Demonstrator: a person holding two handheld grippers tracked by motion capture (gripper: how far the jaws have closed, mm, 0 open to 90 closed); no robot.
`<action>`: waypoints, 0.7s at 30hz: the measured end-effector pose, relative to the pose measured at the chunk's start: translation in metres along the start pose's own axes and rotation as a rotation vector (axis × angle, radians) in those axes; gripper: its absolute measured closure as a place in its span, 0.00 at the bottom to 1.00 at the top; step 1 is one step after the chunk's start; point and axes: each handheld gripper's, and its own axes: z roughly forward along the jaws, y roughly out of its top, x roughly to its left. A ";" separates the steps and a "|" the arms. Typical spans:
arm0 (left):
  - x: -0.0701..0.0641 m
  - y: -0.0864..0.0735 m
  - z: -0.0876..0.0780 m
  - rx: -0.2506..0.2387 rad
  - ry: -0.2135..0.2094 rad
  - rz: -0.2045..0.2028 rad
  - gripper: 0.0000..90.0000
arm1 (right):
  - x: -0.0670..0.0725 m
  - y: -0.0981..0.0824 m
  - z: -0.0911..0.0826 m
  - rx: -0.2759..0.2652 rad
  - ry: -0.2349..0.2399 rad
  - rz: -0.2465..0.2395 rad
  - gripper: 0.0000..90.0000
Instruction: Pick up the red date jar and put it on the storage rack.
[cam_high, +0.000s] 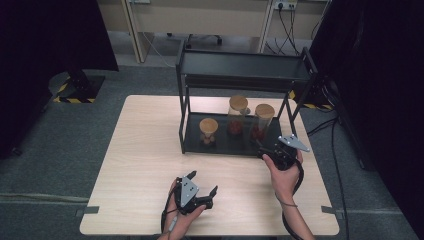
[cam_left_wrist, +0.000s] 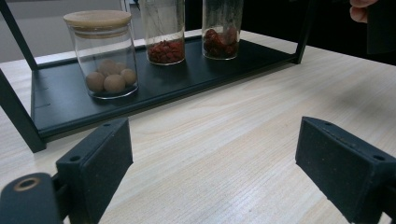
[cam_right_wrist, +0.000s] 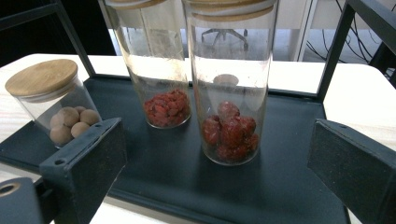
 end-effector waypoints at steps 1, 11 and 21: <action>0.000 0.000 0.000 0.000 0.000 0.001 0.12 | 0.000 0.000 0.000 0.000 0.001 0.000 0.06; 0.000 0.000 0.000 0.000 0.001 0.001 0.12 | 0.001 -0.003 -0.008 -0.002 0.009 -0.008 0.06; 0.000 0.000 0.000 -0.001 0.003 0.001 0.12 | 0.001 -0.006 -0.014 -0.007 0.019 -0.006 0.06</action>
